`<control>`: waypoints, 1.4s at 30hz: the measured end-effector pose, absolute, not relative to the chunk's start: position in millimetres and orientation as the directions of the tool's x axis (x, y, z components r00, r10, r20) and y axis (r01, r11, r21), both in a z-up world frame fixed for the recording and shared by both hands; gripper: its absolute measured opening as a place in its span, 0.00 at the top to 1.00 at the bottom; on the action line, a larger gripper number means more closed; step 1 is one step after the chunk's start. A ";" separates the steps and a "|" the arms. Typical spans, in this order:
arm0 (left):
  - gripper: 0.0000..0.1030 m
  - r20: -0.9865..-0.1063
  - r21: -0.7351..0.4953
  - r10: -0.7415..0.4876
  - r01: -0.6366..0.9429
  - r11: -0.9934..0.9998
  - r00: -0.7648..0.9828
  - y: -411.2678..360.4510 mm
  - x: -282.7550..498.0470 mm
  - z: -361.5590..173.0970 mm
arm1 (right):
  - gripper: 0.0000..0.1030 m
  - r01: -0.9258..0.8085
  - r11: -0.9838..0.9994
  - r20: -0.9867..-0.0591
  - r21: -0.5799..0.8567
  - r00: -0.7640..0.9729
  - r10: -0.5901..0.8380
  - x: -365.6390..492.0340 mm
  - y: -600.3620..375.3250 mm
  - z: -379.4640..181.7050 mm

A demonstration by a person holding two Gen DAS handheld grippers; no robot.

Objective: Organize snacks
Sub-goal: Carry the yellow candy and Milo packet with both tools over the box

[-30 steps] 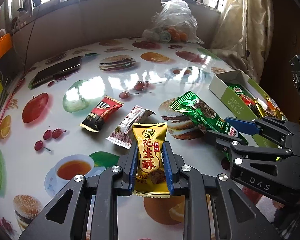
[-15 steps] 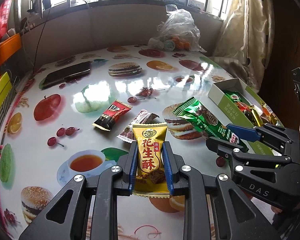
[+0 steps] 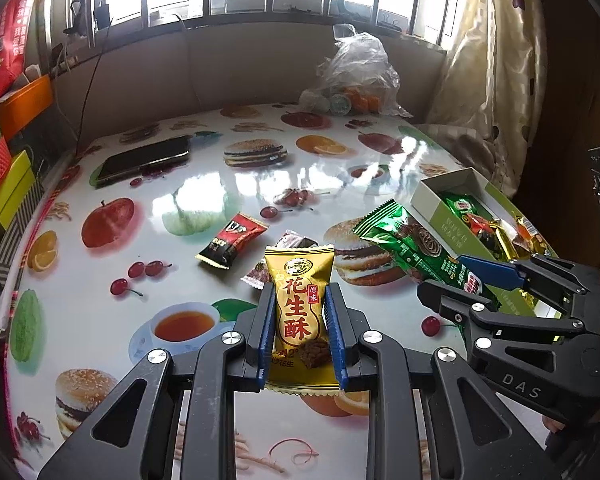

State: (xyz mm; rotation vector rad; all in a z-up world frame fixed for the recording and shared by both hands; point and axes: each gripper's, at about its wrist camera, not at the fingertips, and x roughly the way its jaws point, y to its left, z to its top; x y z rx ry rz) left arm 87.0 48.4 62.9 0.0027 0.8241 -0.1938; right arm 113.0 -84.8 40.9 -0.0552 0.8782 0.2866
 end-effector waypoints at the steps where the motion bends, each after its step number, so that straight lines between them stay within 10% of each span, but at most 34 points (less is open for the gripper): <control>1: 0.76 -0.728 -0.072 -0.170 0.172 0.982 0.664 48.3 86.7 64.1 | 0.57 -0.270 0.960 -0.764 0.070 0.604 0.225 112.3 -85.3 42.0; 42: 0.76 -0.710 -0.168 -0.376 0.375 0.912 0.596 -73.9 142.2 103.4 | 0.57 0.032 0.999 -0.747 0.044 0.665 0.012 90.1 -235.0 85.2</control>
